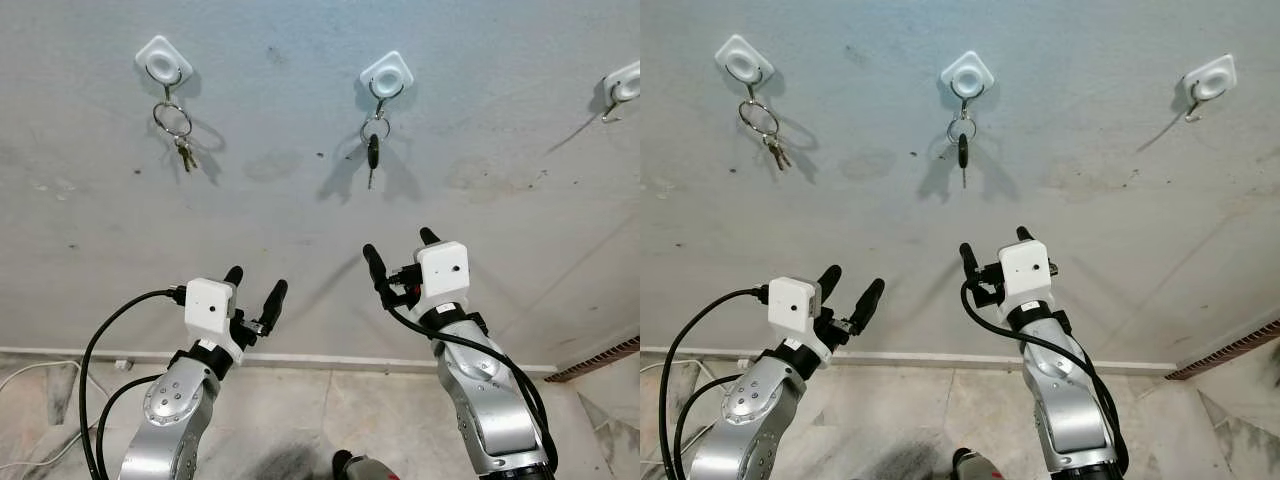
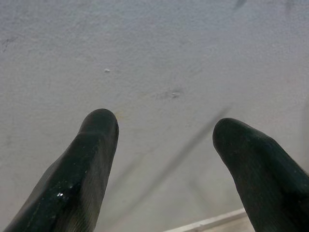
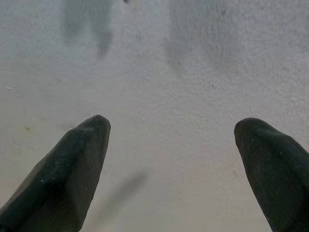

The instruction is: Hang keys on a hook

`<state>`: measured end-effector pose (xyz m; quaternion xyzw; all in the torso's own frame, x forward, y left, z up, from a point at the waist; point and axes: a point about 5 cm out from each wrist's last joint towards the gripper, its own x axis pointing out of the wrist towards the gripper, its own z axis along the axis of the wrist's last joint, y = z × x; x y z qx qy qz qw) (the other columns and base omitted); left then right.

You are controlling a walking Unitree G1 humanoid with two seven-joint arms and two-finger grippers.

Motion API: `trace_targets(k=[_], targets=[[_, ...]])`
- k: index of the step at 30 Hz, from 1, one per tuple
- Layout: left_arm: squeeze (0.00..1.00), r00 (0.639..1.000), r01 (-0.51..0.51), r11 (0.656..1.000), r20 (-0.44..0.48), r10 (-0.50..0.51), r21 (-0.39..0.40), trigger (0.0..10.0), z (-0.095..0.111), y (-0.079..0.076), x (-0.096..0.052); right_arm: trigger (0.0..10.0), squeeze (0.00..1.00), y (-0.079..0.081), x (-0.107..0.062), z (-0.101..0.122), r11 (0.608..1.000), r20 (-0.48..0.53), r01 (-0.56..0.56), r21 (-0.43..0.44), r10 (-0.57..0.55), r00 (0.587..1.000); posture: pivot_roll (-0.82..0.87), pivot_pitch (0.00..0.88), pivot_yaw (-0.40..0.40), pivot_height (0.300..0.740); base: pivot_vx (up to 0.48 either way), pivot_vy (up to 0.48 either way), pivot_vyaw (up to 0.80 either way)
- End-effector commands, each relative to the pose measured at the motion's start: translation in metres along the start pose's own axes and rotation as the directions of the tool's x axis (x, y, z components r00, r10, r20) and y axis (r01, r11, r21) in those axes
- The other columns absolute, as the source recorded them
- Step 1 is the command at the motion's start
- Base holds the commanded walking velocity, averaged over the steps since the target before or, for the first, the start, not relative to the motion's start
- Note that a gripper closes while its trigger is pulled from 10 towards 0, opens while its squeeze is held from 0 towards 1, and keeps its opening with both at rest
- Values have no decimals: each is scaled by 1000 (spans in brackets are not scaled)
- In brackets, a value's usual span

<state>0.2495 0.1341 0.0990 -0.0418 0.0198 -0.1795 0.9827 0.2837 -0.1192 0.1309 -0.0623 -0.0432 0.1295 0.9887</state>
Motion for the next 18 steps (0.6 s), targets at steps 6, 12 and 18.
trace_targets(k=[6,12,18], targets=[[0,999,15,1000,-28,-15,12,10000,-3,-7,1,10000,0,-1,-3,0,1000,-12,12,9,-12,1000,-14,172,2,740,0,0,-763],[0,1000,-4,1000,-29,5,28,10000,0,-3,3,10000,0,1,-3,-1,1000,-13,14,13,-14,1000,-13,174,5,740,0,0,-763],[0,1000,-9,999,-26,10,35,10000,1,-2,2,10000,0,3,-3,1,1000,4,12,20,-12,1000,-7,179,12,740,0,0,-716]])
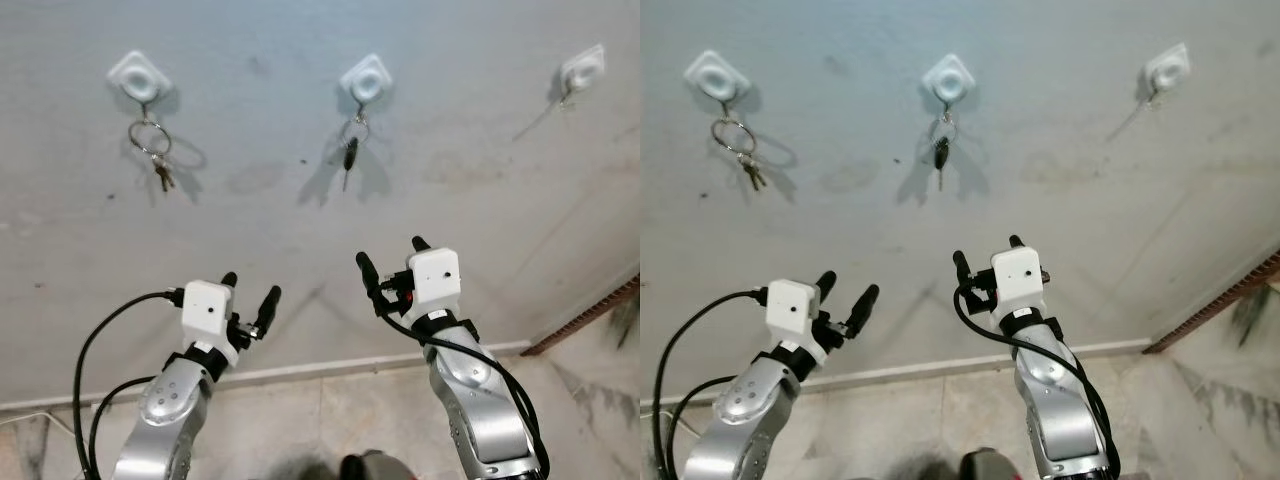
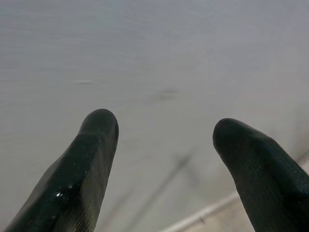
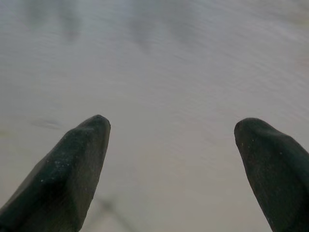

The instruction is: Hang keys on a hook

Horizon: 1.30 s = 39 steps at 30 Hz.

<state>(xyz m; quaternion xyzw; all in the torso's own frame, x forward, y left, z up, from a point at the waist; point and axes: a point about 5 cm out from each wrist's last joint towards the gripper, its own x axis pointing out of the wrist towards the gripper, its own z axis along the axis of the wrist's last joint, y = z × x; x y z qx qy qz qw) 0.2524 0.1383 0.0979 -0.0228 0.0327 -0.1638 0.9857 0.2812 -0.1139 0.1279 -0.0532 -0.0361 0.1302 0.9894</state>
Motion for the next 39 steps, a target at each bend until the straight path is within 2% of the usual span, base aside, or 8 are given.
trace_targets(k=[1,6,8,13,22,28,39], targets=[[0,1000,22,1000,3,-22,4,10000,1,-8,0,10000,0,-3,-2,4,1000,23,8,1,-8,1000,-6,180,12,740,0,0,0],[0,999,42,999,-7,-42,-11,10000,0,-10,0,10000,0,-1,-2,5,1000,33,7,0,-7,999,-5,179,11,740,0,0,0],[0,999,46,999,10,-46,16,10000,4,-8,0,10000,0,-2,-1,9,1000,61,18,14,-19,998,-3,178,12,740,0,0,0],[0,999,22,999,36,-22,24,10000,12,-1,3,10000,0,-7,0,11,998,84,53,18,-55,995,2,160,32,740,0,0,0],[0,998,45,996,48,-49,75,10000,19,4,12,10000,0,-3,7,10,996,106,81,35,-84,991,15,122,72,740,0,0,0],[0,998,15,996,64,-21,93,10000,23,8,17,10000,0,-2,13,11,997,125,69,29,-72,990,27,102,67,740,0,0,0],[0,998,-20,997,63,16,72,10000,17,6,13,10000,0,-2,16,12,999,127,41,9,-42,991,36,108,36,740,-69,0,0]])
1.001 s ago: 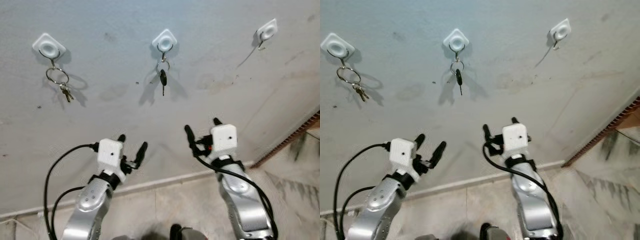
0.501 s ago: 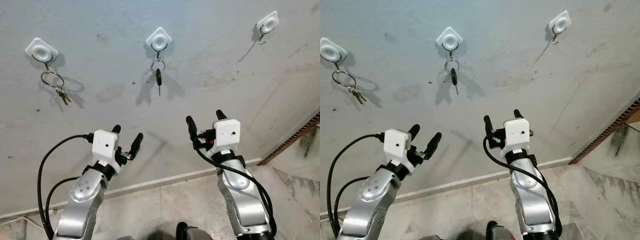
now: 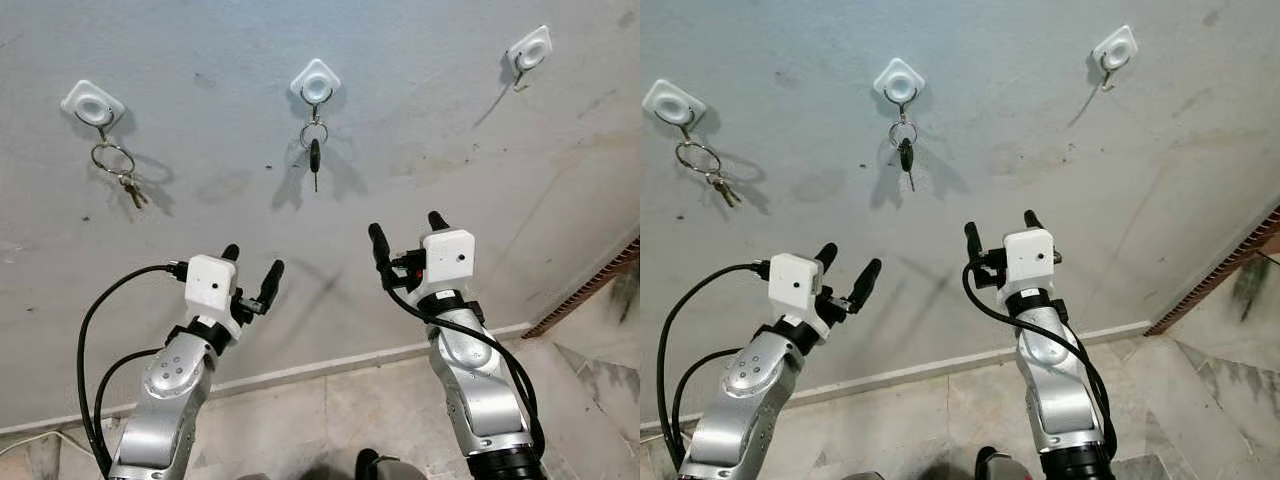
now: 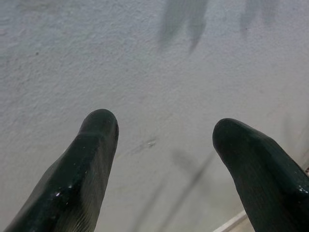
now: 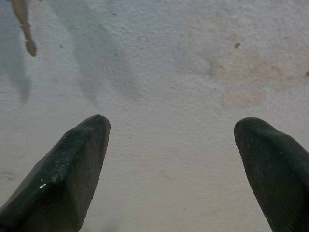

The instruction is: Hang keys on a hook

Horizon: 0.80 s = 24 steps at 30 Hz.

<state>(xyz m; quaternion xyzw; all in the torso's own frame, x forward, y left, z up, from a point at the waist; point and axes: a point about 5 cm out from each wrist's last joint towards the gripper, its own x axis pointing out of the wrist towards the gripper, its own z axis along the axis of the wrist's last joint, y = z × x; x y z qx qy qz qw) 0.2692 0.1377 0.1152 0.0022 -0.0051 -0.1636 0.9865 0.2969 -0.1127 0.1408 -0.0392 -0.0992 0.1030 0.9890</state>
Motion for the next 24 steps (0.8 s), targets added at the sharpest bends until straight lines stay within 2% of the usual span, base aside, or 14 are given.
trace_targets(k=[1,24], targets=[[0,1000,-18,1000,-5,18,11,10000,-2,2,-3,10000,0,2,-1,0,1000,1,-20,-2,20,1000,35,108,33,740,-259,0,0],[0,1000,-15,1000,-11,15,-16,10000,-5,-3,-3,10000,0,-2,-4,-2,1000,-9,-22,-11,22,1000,11,135,27,740,-260,0,0]])
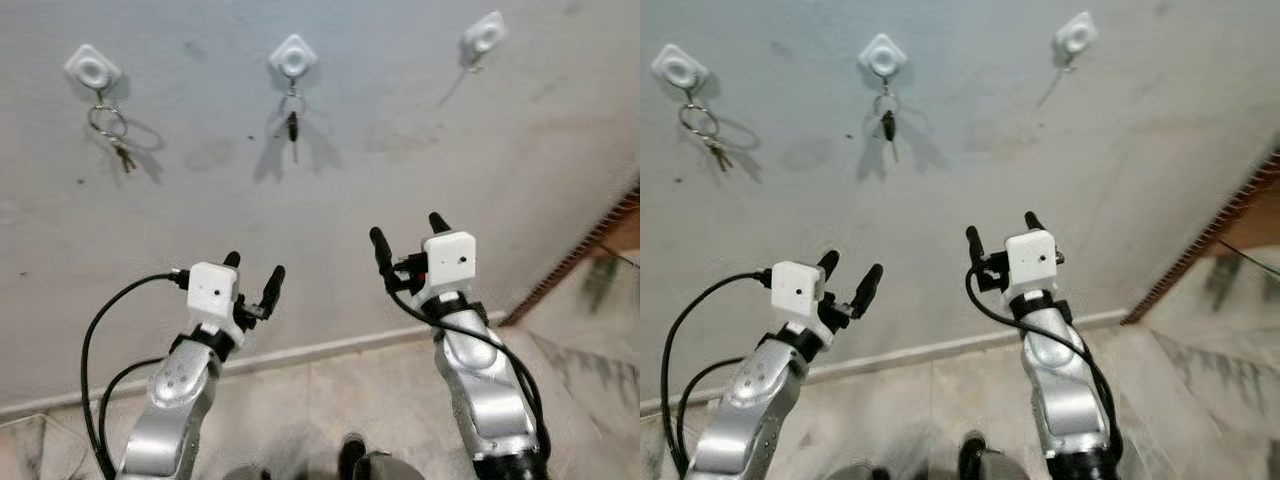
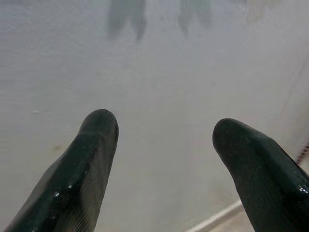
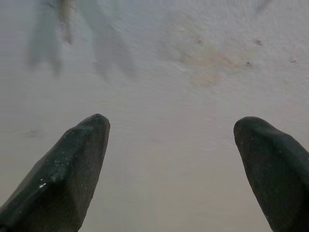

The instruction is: Hang keys on a hook

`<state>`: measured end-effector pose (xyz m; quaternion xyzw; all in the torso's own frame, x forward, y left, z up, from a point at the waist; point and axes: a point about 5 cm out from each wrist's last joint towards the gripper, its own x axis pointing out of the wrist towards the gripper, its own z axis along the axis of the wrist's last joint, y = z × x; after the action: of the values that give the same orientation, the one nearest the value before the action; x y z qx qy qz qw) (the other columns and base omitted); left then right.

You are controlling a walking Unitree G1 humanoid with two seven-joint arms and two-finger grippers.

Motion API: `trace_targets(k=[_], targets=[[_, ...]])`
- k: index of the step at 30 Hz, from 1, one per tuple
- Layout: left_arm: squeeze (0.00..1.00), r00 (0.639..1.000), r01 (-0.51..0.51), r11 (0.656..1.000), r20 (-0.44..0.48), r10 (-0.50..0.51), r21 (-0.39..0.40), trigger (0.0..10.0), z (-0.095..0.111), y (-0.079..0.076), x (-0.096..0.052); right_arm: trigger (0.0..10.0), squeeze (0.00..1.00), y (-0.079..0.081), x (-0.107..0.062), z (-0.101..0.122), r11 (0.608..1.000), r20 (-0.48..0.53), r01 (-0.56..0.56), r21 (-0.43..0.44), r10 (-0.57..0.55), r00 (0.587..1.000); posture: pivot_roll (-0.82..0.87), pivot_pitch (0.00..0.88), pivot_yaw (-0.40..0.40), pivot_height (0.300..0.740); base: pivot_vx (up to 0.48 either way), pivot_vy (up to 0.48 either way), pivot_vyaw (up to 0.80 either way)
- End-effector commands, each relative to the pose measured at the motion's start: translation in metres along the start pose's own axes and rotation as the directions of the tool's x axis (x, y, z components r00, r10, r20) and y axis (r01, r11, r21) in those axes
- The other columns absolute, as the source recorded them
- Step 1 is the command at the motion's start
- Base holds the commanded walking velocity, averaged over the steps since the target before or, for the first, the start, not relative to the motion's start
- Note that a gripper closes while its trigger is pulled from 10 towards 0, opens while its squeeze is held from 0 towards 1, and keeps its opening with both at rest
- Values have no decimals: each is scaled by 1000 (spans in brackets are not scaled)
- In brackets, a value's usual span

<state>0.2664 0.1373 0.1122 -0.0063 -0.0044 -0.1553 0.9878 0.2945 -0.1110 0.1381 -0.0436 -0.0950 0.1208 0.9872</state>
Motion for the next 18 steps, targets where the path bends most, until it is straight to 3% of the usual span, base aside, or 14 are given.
trace_targets(k=[1,18], targets=[[0,1000,4,1000,-13,-4,-1,10000,-2,-2,0,10000,0,-5,-2,1,1000,-2,16,-7,-16,1000,9,136,27,740,-262,0,0],[0,999,-12,1000,-30,12,-18,10000,-5,-2,0,10000,0,-7,-2,0,999,-14,22,-24,-23,1000,7,143,20,740,-290,0,0]])
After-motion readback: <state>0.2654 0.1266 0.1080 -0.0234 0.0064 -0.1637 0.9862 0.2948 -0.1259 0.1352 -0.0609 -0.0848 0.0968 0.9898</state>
